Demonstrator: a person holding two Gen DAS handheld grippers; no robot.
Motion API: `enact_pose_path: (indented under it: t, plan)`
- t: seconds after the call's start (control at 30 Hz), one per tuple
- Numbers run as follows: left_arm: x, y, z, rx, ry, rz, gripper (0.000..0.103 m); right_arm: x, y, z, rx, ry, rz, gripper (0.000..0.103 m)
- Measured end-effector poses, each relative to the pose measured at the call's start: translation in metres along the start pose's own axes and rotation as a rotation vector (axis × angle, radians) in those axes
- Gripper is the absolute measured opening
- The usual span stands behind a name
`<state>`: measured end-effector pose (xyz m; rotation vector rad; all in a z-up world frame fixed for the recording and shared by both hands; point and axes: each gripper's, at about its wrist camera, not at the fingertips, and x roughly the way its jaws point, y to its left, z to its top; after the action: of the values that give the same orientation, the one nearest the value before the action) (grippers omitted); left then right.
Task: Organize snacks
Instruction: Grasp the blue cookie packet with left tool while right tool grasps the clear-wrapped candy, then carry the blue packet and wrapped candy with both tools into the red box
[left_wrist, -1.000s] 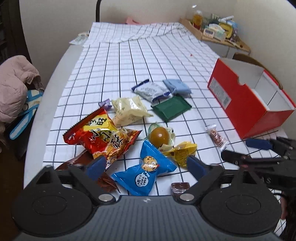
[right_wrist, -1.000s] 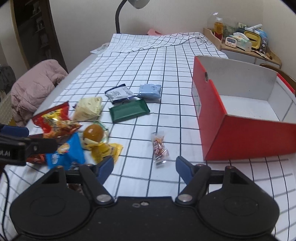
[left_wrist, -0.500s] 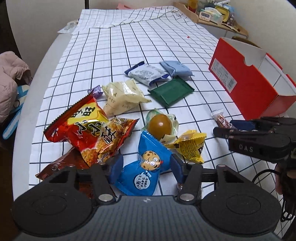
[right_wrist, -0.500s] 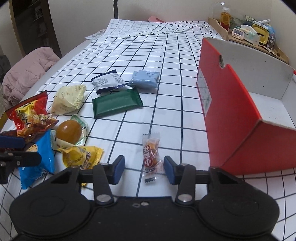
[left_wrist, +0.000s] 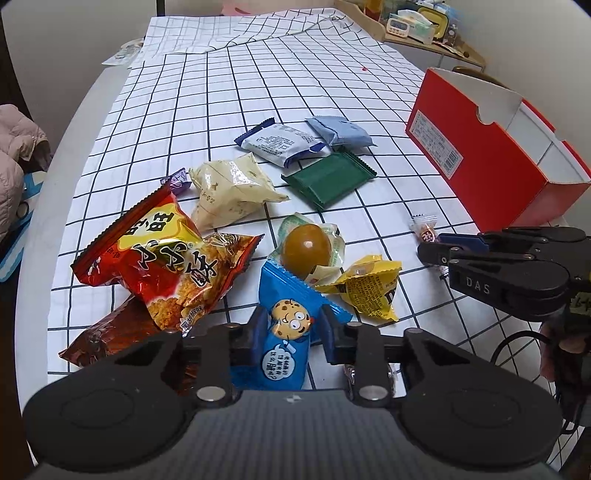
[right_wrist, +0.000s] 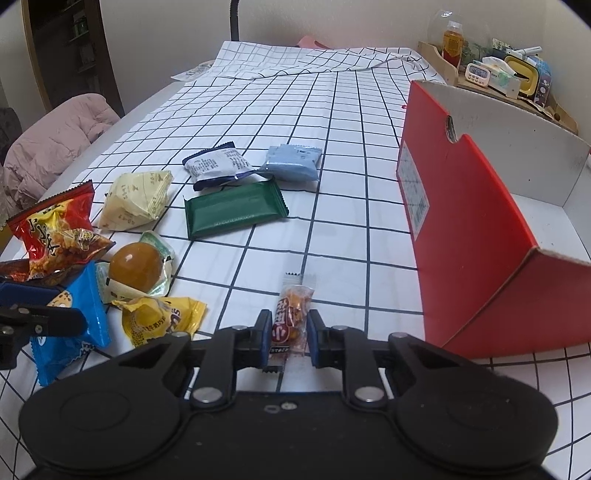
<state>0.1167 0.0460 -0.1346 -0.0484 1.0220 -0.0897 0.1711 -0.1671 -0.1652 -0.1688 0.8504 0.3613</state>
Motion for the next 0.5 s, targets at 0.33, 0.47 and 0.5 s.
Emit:
enact_pose_path:
  t: [0.33,0.47,0.5]
  plan:
    - [-0.006,0.003,-0.003,-0.05,0.001,-0.002,0.022,-0.025,0.001,0.0,0.026,-0.037,0.025,0.018]
    - [-0.012,0.003,-0.003,-0.072,0.002,0.011,0.022,-0.038,0.0,-0.001,0.043,-0.045,0.038,0.018]
    - [-0.014,0.004,-0.003,-0.08,0.001,0.01,0.022,-0.042,-0.001,-0.001,0.045,-0.046,0.041,0.018]
